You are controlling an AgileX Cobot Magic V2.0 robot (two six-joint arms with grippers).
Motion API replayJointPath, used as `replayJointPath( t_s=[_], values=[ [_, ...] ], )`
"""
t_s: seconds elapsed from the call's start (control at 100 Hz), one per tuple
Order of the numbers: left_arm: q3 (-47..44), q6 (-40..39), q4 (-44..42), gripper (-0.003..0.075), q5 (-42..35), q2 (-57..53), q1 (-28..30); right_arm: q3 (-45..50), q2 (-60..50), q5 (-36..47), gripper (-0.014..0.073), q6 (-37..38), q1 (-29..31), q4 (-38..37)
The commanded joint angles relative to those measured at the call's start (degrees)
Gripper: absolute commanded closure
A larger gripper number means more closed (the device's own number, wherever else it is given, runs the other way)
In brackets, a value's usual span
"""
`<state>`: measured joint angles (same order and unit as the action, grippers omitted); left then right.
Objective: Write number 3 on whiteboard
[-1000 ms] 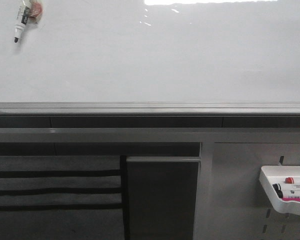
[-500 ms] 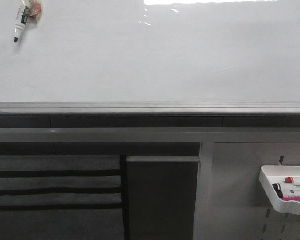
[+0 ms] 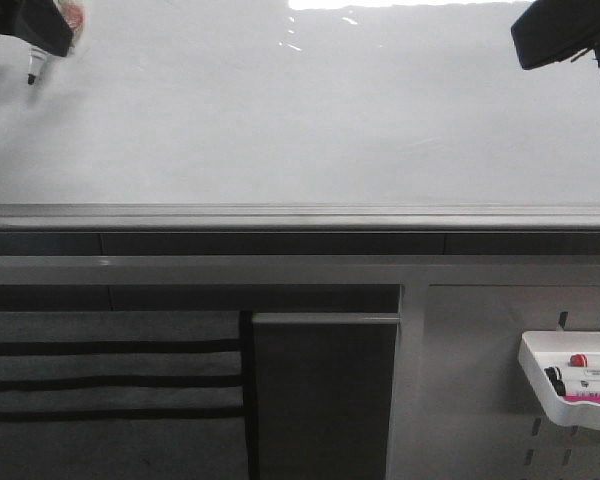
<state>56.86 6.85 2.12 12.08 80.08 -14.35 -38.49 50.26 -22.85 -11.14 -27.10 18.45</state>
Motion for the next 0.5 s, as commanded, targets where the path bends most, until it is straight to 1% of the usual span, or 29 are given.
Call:
replayJointPath(
  t_s=[0.0, 0.14, 0.2, 0.25, 0.37, 0.49],
  values=[
    [3.68, -0.64, -1.09, 0.0262, -5.25, 1.23, -0.52, -2.04, -0.25, 4.07, 0.0154, -0.76, -0.08, 0.52],
    [4.80, -0.64, -2.12, 0.0265, -5.36, 3.49, -0.52, -2.04, -0.25, 4.07, 0.0154, -0.76, -0.08, 0.52],
    [4.80, -0.64, -2.80, 0.0288, -5.36, 3.54, -0.52, -2.04, -0.25, 4.07, 0.0154, -0.76, -0.08, 0.52],
    [4.80, -0.64, -3.32, 0.0328, -5.58, 3.54, -0.52, -2.04, -0.25, 4.07, 0.0154, -0.76, -0.08, 0.52],
    [4.80, -0.64, -3.61, 0.0466, -7.04, 3.54, -0.52, -2.04, -0.25, 4.07, 0.0154, -0.76, -0.08, 0.52],
    [4.80, -0.64, -3.49, 0.0566, -7.12, 3.54, -0.52, -2.04, -0.25, 4.07, 0.0154, -0.76, -0.08, 0.52]
  ],
)
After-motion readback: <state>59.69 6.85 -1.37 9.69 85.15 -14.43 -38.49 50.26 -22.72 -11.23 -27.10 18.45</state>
